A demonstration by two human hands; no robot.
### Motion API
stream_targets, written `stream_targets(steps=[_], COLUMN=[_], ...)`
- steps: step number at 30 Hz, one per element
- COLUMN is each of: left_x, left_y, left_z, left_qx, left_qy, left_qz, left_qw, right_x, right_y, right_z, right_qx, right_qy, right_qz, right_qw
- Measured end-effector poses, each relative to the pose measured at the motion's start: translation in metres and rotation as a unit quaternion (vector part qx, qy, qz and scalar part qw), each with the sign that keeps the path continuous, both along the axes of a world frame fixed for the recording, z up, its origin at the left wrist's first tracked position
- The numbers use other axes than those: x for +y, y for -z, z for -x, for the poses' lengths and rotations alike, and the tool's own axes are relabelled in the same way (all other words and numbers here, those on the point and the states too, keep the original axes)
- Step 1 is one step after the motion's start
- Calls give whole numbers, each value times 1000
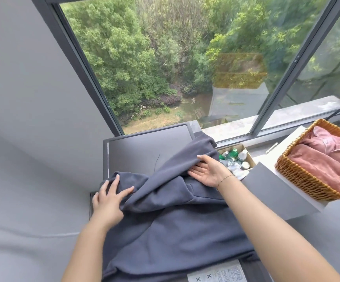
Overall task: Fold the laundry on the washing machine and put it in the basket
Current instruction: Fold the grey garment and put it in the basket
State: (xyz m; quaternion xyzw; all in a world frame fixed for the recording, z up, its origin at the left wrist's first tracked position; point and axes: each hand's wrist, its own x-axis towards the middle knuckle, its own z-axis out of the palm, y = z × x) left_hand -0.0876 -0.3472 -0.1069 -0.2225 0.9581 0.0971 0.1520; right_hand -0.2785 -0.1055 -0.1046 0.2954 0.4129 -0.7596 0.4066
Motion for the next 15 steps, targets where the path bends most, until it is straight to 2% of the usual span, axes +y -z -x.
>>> stream_targets(steps=[2, 5, 7, 10, 12, 15], left_x=[-4, -3, 2, 7, 5, -1], left_y=[12, 23, 20, 6, -1, -9], left_z=[-1, -12, -19, -28, -35, -47], left_qx=[19, 133, 211, 277, 254, 140], left_qy=[16, 44, 69, 101, 81, -21], left_qz=[-14, -16, 1, -26, -110, -312], left_qw=[1000, 990, 975, 955, 957, 940], right_x=[-16, -33, -44, -46, -32, 4], right_y=[-1, 0, -1, -13, -29, -50], right_z=[6, 11, 13, 16, 8, -17], right_qx=[-7, 28, 71, 134, 167, 203], right_qy=[-47, -68, -12, 125, 193, 227], right_qz=[-31, -105, -124, -88, -20, 101], right_qw=[998, 992, 990, 979, 967, 947])
